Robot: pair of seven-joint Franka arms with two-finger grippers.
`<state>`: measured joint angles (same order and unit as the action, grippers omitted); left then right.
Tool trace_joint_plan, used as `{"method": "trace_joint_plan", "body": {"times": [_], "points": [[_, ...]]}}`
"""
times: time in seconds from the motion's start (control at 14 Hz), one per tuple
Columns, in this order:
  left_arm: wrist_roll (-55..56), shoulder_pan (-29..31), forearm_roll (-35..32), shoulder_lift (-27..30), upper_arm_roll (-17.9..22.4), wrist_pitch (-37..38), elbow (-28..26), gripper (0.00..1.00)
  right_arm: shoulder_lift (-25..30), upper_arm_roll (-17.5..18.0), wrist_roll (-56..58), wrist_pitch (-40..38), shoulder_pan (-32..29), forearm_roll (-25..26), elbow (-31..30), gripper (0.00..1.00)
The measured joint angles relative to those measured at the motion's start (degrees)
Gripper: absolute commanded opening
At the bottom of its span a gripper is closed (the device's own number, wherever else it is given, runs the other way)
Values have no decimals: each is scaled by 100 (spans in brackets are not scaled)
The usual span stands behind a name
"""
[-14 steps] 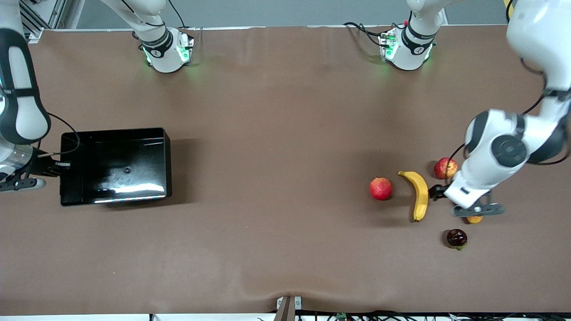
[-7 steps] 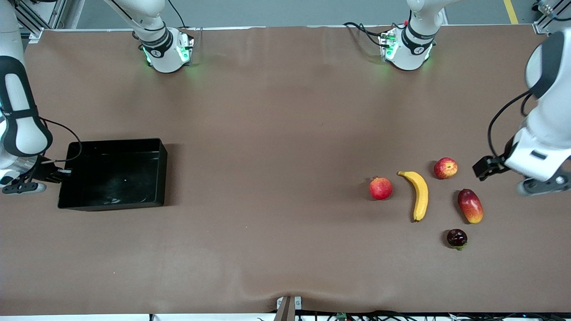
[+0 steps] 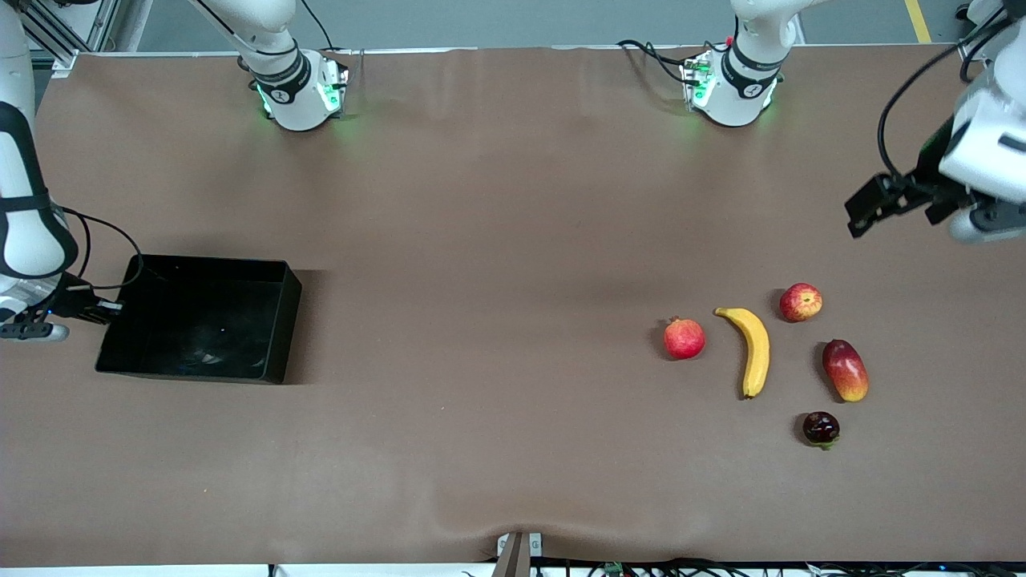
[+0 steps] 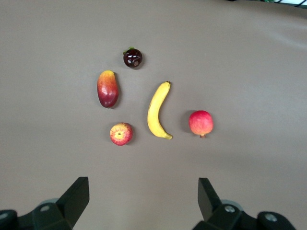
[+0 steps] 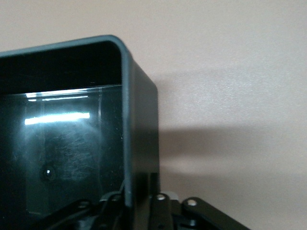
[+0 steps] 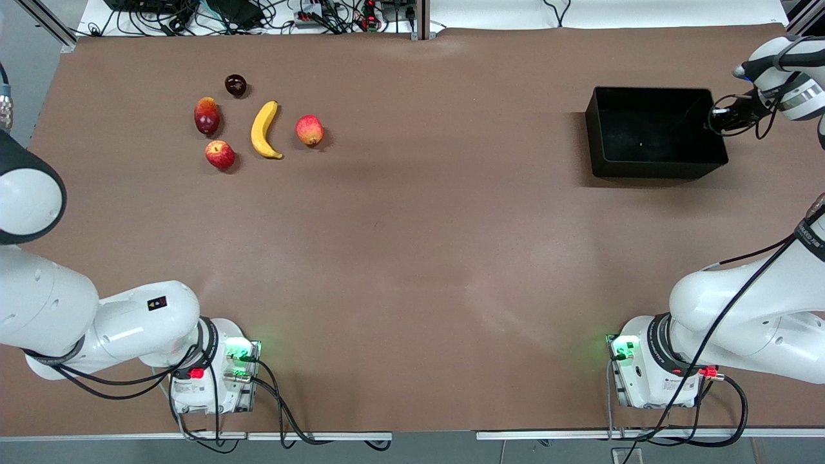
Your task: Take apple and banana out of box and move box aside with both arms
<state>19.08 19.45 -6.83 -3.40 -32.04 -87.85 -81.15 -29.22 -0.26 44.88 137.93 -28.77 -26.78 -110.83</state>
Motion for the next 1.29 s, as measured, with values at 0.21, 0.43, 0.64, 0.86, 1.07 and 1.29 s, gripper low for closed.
{"method": "trace_joint_plan", "body": {"times": [0.21, 0.43, 0.64, 0.86, 1.07, 1.29], "points": [[-248, -548, 26, 63, 588, 63, -47, 100, 0, 4, 201, 8, -59, -157, 1, 100], [-507, -1441, 194, 208, 1712, 110, -325, 100, 1, 4, 372, 18, -65, -180, 13, 100], [-558, -2049, 216, 554, 2482, 144, -807, 100, 29, 15, 415, -20, -67, -187, 141, 100], [-563, -2117, 229, 941, 2629, 136, -1195, 100, 154, 60, 431, -506, -60, -38, 493, 100], [-563, -2067, 246, 1039, 2622, 132, -1215, 100, 437, 100, 330, -793, 56, 377, 661, 100], [-584, -1936, 349, 968, 2585, 83, -1118, 100, 739, 131, -129, -1254, 240, 905, 733, 100]]}}
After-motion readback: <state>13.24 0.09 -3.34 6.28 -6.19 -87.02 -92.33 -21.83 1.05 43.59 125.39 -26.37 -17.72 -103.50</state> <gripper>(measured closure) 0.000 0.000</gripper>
